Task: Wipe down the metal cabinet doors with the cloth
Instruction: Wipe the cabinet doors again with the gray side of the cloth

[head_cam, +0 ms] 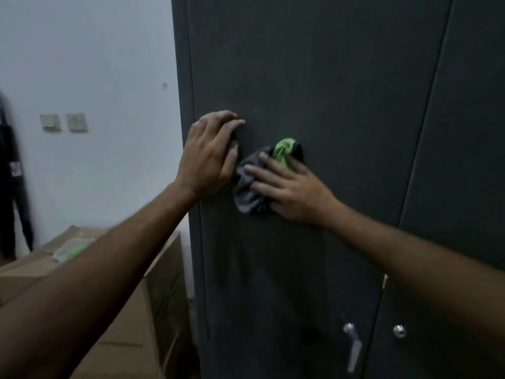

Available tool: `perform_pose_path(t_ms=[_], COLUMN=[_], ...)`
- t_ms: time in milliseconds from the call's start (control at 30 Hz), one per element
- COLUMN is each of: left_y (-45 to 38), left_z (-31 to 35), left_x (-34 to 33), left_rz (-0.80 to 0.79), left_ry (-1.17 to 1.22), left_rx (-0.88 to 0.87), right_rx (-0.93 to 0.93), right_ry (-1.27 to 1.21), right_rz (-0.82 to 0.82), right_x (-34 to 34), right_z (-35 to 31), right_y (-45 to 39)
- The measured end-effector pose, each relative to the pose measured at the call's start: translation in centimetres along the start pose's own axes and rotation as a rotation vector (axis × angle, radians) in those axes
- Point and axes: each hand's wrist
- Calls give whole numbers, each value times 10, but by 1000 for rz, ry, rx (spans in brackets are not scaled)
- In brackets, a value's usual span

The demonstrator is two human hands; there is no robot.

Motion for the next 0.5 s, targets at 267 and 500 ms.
perform_pose_path(t_ms=[267, 500], left_y=[-85, -111], left_z=[-33, -61], left_x=[25, 42], left_rz=[102, 321], left_ry=[63, 164], left_rx=[55, 313], right_rx=[-1021, 196], right_ry=[108, 93], right_rz=[408, -202], right_x=[111, 64], right_z=[171, 80], right_y=[-128, -131])
Point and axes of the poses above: each hand's wrist, its own y-axis away from the middle knuckle, its own x-axis out of the back of the hand, z = x × y, and after that the axes turned 7 degrees about -y, right-handed
